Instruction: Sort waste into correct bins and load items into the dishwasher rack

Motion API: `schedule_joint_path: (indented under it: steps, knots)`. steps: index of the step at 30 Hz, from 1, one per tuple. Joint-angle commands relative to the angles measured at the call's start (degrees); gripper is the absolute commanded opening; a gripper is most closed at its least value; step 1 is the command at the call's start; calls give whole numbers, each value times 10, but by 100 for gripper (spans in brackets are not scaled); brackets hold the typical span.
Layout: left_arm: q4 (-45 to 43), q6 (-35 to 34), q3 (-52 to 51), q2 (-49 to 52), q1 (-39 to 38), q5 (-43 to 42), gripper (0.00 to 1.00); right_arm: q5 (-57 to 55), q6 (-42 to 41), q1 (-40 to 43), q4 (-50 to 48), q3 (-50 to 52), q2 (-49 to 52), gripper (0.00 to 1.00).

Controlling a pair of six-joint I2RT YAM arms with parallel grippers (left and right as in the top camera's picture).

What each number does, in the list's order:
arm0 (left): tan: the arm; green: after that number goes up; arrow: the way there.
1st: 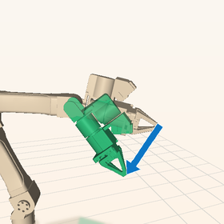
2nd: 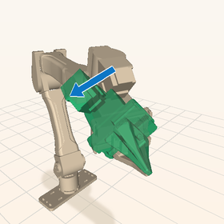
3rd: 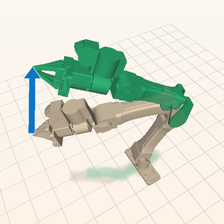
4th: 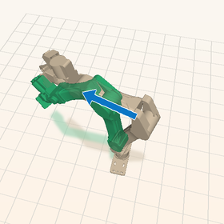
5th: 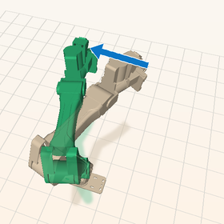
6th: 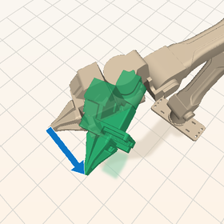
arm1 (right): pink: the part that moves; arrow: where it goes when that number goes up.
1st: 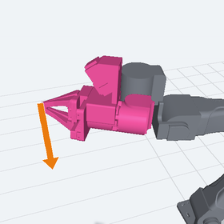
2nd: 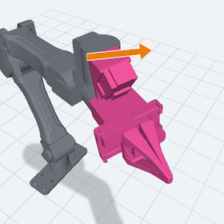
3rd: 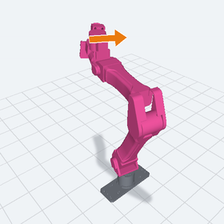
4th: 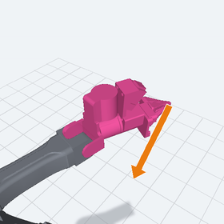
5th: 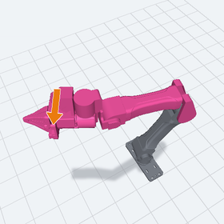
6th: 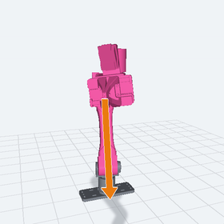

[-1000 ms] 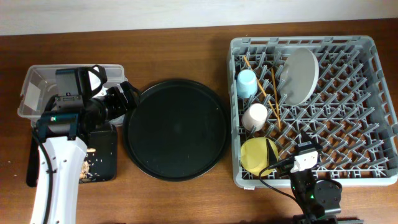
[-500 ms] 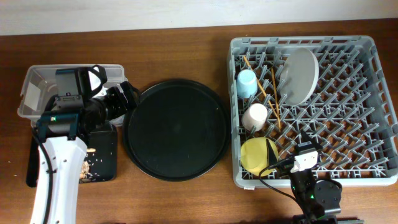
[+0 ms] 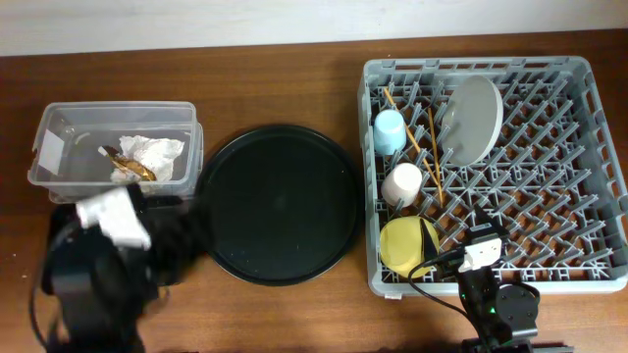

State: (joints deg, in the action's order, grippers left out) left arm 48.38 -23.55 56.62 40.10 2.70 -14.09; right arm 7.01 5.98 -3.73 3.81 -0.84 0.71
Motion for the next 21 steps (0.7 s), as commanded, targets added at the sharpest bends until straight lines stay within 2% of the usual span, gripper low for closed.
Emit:
schedule_joint_path:
  steps: [1,3,5,7,11,13,16,21]
  knots:
    - [-14,7,-150,-171,1,11,99,3,-5,5,0,5,-5,98]
    - [-47,7,-209,-233,1,11,99,3,-5,5,0,5,-5,98]
    - [-122,7,-273,-290,1,11,99,3,-5,5,0,5,-5,99]
    - [-255,7,-342,-334,1,11,99,3,-5,5,0,5,-5,98]
    - [-516,7,-448,-360,1,11,99,3,-5,5,0,5,-5,98]
    - [-591,7,-483,-360,1,16,99,3,-5,5,0,5,-5,98]
    - [-631,7,-527,-360,1,15,99,3,-5,5,0,5,-5,98]
    - [-588,12,-561,-361,1,33,99,3,-5,5,0,5,-5,98]
